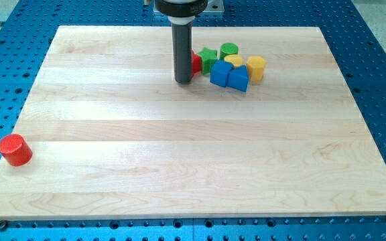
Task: Push the red star to the right
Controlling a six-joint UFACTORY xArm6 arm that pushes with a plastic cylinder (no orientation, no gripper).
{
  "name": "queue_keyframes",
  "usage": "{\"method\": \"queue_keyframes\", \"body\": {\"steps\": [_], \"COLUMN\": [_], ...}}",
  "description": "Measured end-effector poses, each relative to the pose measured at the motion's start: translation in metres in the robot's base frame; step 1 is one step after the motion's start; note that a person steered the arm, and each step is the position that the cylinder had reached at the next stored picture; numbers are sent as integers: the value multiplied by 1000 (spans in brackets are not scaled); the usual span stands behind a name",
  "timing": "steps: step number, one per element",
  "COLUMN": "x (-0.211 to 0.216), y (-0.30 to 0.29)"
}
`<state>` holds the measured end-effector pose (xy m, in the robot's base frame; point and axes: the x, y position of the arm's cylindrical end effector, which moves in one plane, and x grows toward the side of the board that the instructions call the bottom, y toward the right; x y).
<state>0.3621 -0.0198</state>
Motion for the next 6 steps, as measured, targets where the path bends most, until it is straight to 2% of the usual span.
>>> {"method": "queue_keyframes", "body": {"steps": [1,3,4,5,6], "x": [42,3,-21,-26,-36], "y": [-5,-59,-31,-37,-3]}}
